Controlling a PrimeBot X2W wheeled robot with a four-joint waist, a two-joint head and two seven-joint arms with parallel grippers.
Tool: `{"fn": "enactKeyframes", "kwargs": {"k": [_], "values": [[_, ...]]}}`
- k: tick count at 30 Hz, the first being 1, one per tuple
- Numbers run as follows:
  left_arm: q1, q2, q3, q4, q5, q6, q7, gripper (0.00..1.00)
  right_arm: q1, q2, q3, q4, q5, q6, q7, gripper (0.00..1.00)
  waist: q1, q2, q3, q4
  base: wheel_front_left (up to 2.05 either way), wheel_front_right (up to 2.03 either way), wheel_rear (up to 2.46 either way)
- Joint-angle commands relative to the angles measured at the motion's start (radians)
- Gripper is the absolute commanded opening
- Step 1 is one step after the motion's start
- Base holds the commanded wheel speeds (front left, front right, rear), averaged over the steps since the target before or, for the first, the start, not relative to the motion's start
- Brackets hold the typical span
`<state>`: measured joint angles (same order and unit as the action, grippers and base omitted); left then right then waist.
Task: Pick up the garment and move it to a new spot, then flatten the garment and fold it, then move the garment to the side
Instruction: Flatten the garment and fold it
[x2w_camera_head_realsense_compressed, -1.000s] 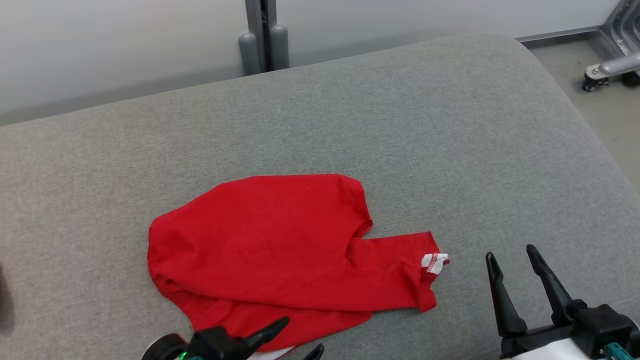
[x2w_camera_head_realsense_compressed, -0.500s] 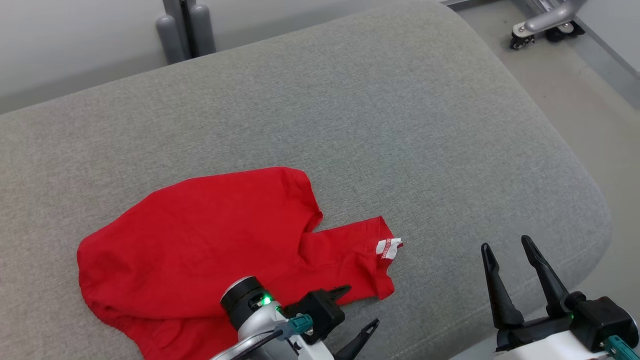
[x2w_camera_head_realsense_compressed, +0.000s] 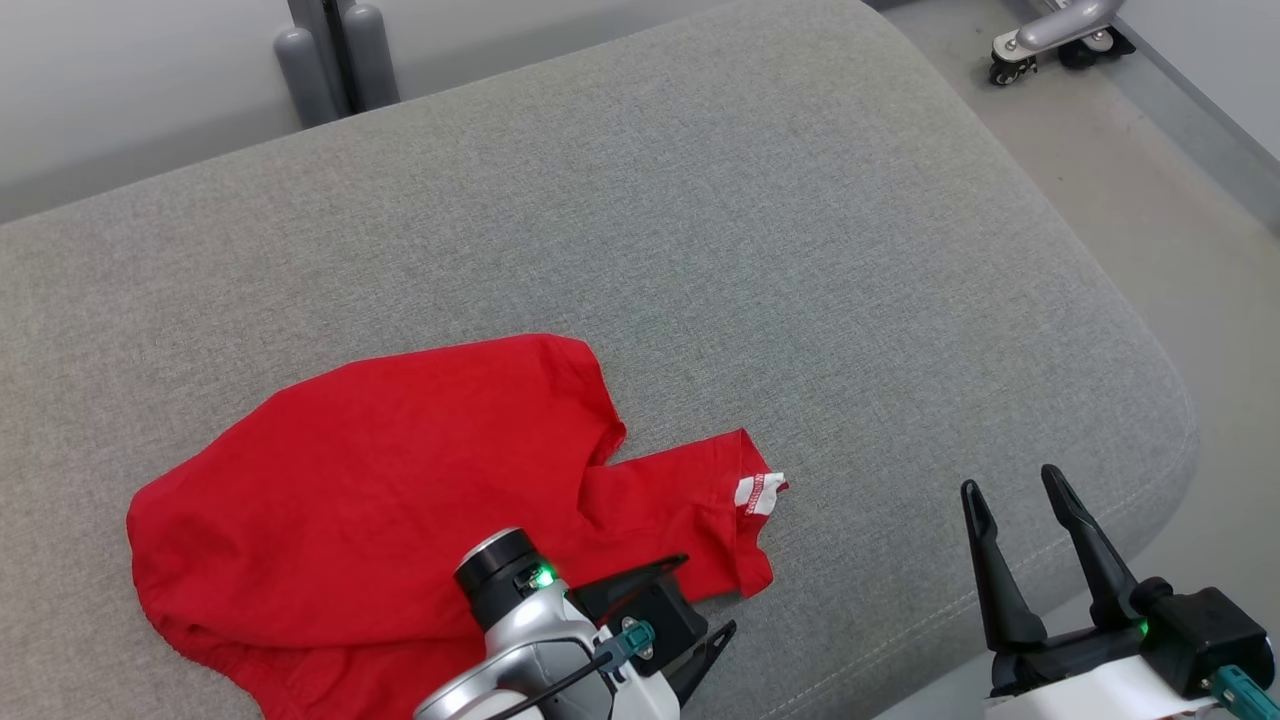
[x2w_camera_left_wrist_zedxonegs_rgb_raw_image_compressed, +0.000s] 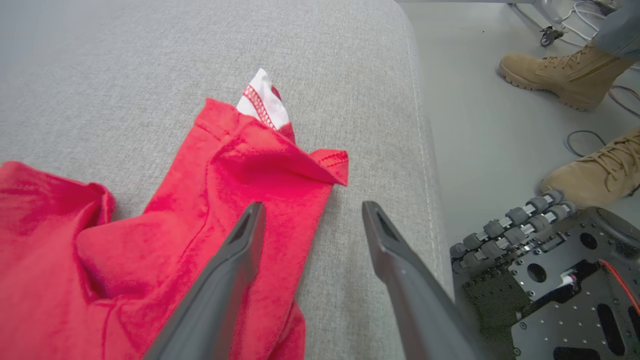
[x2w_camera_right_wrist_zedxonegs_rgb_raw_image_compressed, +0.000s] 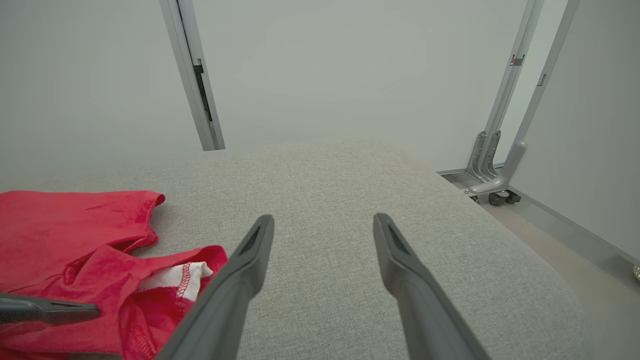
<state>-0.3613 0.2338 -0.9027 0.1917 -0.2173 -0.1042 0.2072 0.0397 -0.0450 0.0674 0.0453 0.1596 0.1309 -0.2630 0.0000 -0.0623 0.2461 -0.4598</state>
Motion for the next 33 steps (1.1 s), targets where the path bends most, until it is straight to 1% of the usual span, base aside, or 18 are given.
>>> {"fn": "enactKeyframes", "kwargs": {"k": [1, 8, 9, 10, 11, 12, 13, 16, 17, 20, 24, 26, 30, 32, 33], "values": [[-0.021, 0.001, -0.004, 0.014, 0.010, 0.002, -0.007, 1.00, -0.006, -0.007, -0.005, -0.002, 0.006, 0.000, 0.002, 1.00, 0.0000, 0.0000, 0.000, 0.000, 0.00, 0.00, 0.00], [-0.048, -0.009, -0.021, 0.097, 0.045, 0.018, -0.053, 1.00, -0.006, -0.007, -0.004, -0.003, 0.002, 0.000, 0.002, 1.00, 0.0000, 0.0000, -0.002, -0.004, 0.00, 0.00, 0.00], [-0.051, -0.011, -0.023, 0.108, 0.046, 0.018, -0.058, 0.87, -0.006, -0.007, -0.003, -0.003, 0.002, 0.000, 0.002, 1.00, 0.0000, 0.0000, -0.002, -0.005, 0.00, 0.00, 0.00], [-0.054, -0.013, -0.024, 0.116, 0.046, 0.018, -0.062, 0.59, -0.006, -0.007, -0.004, -0.004, 0.002, 0.000, 0.002, 1.00, 0.0000, 0.0000, -0.002, -0.006, 0.00, 0.00, 0.00], [-0.056, -0.015, -0.025, 0.126, 0.044, 0.018, -0.066, 0.35, -0.005, -0.007, -0.003, -0.004, 0.002, 0.000, 0.002, 1.00, 0.0000, 0.0000, -0.002, -0.008, 0.00, 0.00, 0.00], [-0.057, -0.017, -0.026, 0.134, 0.039, 0.017, -0.069, 0.15, -0.005, -0.007, -0.004, -0.004, 0.002, 0.000, 0.002, 1.00, 0.0000, 0.0000, -0.003, -0.008, 0.00, 0.00, 0.00], [-0.056, -0.021, -0.023, 0.138, 0.031, 0.017, -0.075, 0.00, -0.004, -0.007, -0.005, -0.004, 0.002, 0.000, 0.002, 1.00, 0.0000, 0.0000, -0.003, -0.009, 0.00, 0.00, 0.00], [-0.047, -0.032, -0.004, 0.128, 0.000, 0.019, -0.091, 0.00, 0.001, -0.007, -0.011, -0.005, 0.000, 0.000, 0.002, 1.00, 0.0000, 0.0000, -0.006, -0.009, 0.00, 0.00, 0.00], [-0.042, -0.033, 0.005, 0.117, -0.007, 0.025, -0.099, 0.00, 0.003, -0.007, -0.012, -0.005, -0.001, 0.000, 0.002, 1.00, 0.0000, 0.0000, -0.007, -0.008, 0.00, 0.00, 0.00], [-0.021, -0.027, 0.026, 0.072, -0.045, 0.025, -0.102, 0.00, 0.010, -0.007, -0.023, -0.006, -0.004, 0.000, 0.002, 1.00, 0.0000, 0.0000, -0.014, -0.002, 0.00, 0.00, 0.00], [0.021, -0.021, 0.072, -0.033, -0.149, 0.016, -0.073, 0.00, 0.018, -0.007, -0.031, -0.003, -0.012, 0.000, 0.002, 1.00, 0.0000, 0.0000, -0.027, 0.004, 0.00, 0.00, 0.00], [0.055, -0.016, 0.097, -0.106, -0.225, 0.009, -0.047, 0.00, 0.022, -0.007, -0.035, -0.002, -0.013, 0.000, 0.002, 1.00, 0.0000, 0.0000, -0.034, 0.007, 0.00, 0.00, 0.00], [0.097, 0.028, 0.126, -0.254, -0.360, -0.004, 0.044, 0.00, 0.023, -0.007, -0.039, -0.003, -0.018, 0.000, 0.002, 1.00, 0.0000, 0.0000, -0.040, 0.012, 0.00, 0.00, 0.00], [0.104, 0.053, 0.144, -0.301, -0.417, -0.009, 0.081, 0.00, 0.022, -0.007, -0.038, -0.004, -0.017, 0.000, 0.002, 1.00, 0.0000, 0.0000, -0.039, 0.012, 0.00, 0.00, 0.00], [0.096, 0.066, 0.151, -0.308, -0.428, -0.010, 0.094, 0.00, 0.021, -0.007, -0.036, -0.003, -0.016, 0.000, 0.002, 1.00, 0.0000, 0.0000, -0.037, 0.012, 0.00, 0.00, 0.00]]}}
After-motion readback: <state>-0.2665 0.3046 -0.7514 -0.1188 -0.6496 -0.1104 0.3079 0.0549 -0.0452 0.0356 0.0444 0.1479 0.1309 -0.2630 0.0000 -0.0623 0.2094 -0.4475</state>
